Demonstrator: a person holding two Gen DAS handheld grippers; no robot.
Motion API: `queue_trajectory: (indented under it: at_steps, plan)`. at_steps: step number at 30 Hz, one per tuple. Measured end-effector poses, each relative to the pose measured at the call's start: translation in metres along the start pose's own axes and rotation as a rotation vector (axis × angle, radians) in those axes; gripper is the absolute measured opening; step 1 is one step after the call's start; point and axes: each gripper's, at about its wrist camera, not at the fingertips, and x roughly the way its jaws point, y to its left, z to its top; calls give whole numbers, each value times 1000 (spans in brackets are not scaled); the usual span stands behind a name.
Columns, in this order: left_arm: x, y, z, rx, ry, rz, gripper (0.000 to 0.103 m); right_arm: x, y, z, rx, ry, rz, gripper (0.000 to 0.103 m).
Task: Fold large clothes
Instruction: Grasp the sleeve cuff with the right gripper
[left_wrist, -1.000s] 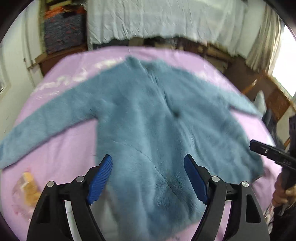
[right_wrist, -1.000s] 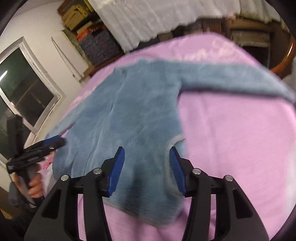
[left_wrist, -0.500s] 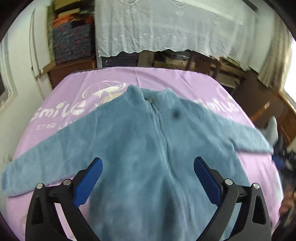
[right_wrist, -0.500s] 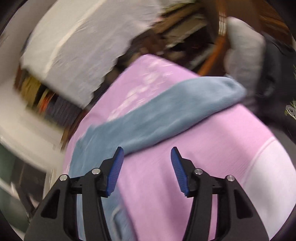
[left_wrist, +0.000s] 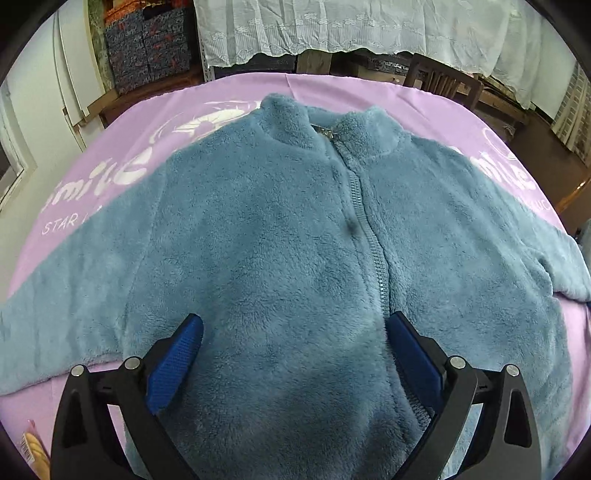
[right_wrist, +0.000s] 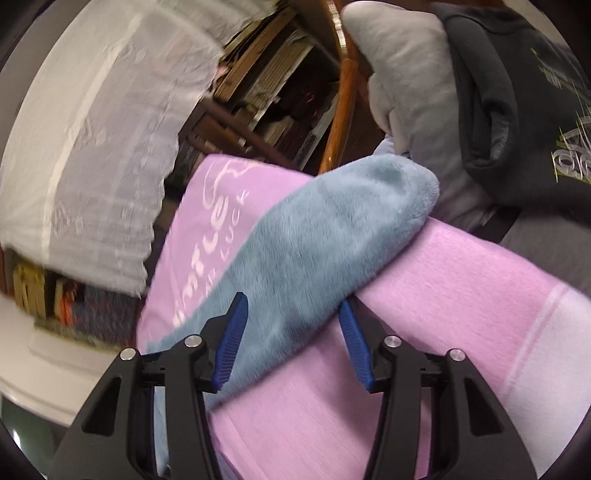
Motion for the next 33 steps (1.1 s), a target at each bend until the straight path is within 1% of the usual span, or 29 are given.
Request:
queue_trajectory:
  at_steps: [3, 5, 7, 8, 9, 10, 12, 13, 15, 20, 22, 24, 26, 30, 33]
  plan:
    - [0, 2, 0, -6, 1, -10, 100, 4, -3, -1, 111, -49, 21, 50]
    - [1, 1, 1, -3, 1, -9, 100, 6, -3, -6, 160, -95, 27, 50]
    - [0, 5, 0, -3, 2, -11, 100, 7, -4, -12, 181, -144, 38, 49]
    - [-1, 5, 0, -3, 2, -13, 100, 8, -3, -15, 165, -173, 40, 46]
    - [-1, 6, 0, -3, 3, -15, 100, 11, 0, -17, 134, -187, 27, 42]
    - [-2, 7, 0, -2, 5, -18, 100, 15, 1, -17, 111, -178, 10, 34]
    - [-3, 10, 0, -2, 11, -28, 100, 19, -5, -10, 127, -156, 32, 20]
    - [-3, 10, 0, -3, 13, -31, 100, 22, -9, -8, 133, -147, 28, 6]
    - [-7, 17, 2, -27, 12, -46, 100, 23, -18, -5, 162, -119, 67, 5]
    - [-22, 53, 12, -142, -32, -59, 100, 24, -10, -3, 112, -108, 51, 7]
    - [-23, 66, 15, -179, -26, -80, 100, 22, -6, -2, 86, -107, 62, 7]
    - [-21, 74, 17, -205, -14, -118, 100, 21, 4, 0, 36, -114, 73, 7]
    - [-21, 73, 17, -198, -14, -114, 100, 17, 20, -4, -42, -129, 76, 7]
    - [-26, 63, 17, -150, -29, -80, 100, 12, 51, -15, -194, -169, 65, 7]
    - [-25, 64, 17, -156, -30, -79, 100, 15, 74, -26, -283, -157, 82, 7]
